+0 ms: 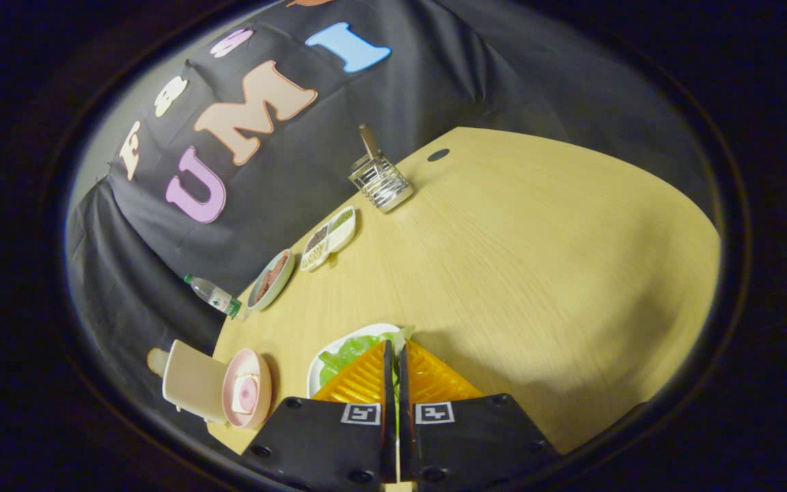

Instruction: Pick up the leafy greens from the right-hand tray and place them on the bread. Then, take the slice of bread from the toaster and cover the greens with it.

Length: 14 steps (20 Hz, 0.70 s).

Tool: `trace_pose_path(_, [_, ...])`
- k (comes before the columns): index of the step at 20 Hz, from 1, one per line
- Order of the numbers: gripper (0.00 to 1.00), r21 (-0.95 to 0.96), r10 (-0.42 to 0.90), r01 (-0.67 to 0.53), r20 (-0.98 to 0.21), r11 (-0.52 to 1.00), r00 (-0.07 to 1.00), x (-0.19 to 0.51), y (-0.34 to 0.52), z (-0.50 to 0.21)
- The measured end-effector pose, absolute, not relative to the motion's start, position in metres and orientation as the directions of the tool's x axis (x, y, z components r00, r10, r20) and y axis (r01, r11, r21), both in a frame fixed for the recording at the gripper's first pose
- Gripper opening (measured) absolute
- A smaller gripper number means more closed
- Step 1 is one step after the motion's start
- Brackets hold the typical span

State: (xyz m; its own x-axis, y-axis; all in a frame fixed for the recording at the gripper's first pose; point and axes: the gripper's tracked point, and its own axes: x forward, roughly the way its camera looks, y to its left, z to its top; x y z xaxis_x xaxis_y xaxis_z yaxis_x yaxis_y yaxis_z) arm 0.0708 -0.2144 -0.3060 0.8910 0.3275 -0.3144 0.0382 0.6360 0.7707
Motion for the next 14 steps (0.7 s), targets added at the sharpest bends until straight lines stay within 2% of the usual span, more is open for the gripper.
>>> trace_pose_path(7, [0.04,0.770,0.368,-0.083,-0.204,0.633,0.907,0.056,-0.191,-0.239])
trace_pose_path(14, [0.04,0.746,0.439,-0.245,-0.069,0.619,0.896,0.040,-0.126,-0.158])
